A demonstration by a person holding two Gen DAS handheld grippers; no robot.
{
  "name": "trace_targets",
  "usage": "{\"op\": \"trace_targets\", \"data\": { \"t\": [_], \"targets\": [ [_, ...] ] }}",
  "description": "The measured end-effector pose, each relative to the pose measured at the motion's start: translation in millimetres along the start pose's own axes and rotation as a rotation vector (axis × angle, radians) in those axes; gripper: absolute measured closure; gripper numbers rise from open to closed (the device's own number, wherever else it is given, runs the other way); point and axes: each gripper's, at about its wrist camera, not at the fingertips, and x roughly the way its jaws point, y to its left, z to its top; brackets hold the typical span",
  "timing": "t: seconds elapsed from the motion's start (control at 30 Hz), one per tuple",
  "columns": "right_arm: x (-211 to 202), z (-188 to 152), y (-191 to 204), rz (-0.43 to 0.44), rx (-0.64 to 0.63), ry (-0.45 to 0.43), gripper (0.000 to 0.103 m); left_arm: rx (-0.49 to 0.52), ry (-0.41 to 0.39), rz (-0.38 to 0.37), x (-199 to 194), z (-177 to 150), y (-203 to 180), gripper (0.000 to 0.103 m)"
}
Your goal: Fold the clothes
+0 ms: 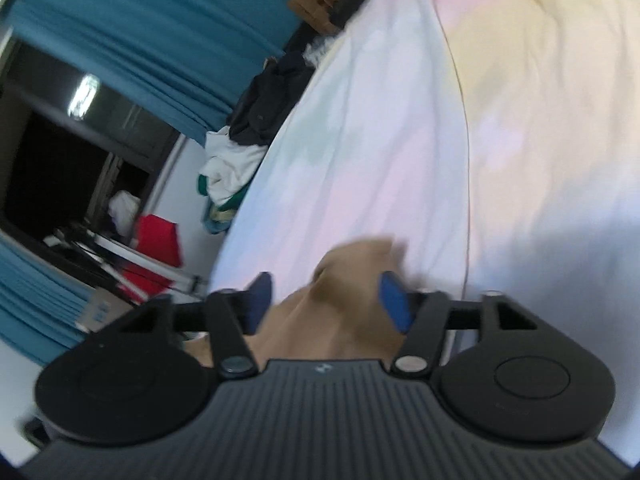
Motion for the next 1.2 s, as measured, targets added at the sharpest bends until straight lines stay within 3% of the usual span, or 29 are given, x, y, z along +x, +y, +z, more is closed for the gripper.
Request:
{"op": "trace_targets", "data": {
  "t": [0.2,0.3,0.37,0.5,0.6,0.67,0.73,0.8,0.83,1.07,1.2],
  "targets": [
    [-7,-29,7,0.031,0.126,0.171,0.037,-0.030,-0.002,-0.002,-3,2,3,0.005],
    [15,-47,-1,0.049,0.204,0.285,0.035,-0.030,0.001,0.004,-1,2,3,0.005],
    [34,-53,-10,0.022,0.229,0.297,0.036,-0.035,0.003,0.009,0,2,5,0.005],
    [59,-45,-16,0.076,0.239,0.130,0.035,-0.052,0.007,0.011,3,2,8,0.005],
    [72,-37,0,0.102,0.077,-0.020,0.035,-0.054,0.011,0.010,6,3,8,0.005],
    [87,-35,5,0.097,0.011,-0.061,0.036,-0.060,0.013,0.006,8,3,9,0.005],
    [99,-37,13,0.070,-0.074,-0.084,0.048,-0.064,0.016,0.006,11,3,10,0.005],
    [110,-41,27,-0.008,-0.201,-0.082,0.091,-0.063,0.023,0.005,15,4,10,0.005],
    [112,-42,33,-0.035,-0.248,-0.084,0.095,-0.060,0.022,0.006,15,5,10,0.005],
    [74,-39,82,-0.130,-0.554,-0.289,0.097,-0.033,0.012,0.046,9,11,10,0.005],
    [54,-75,141,-0.108,-0.796,-0.387,0.097,0.002,-0.015,0.075,-1,17,9,0.005]
  ]
}}
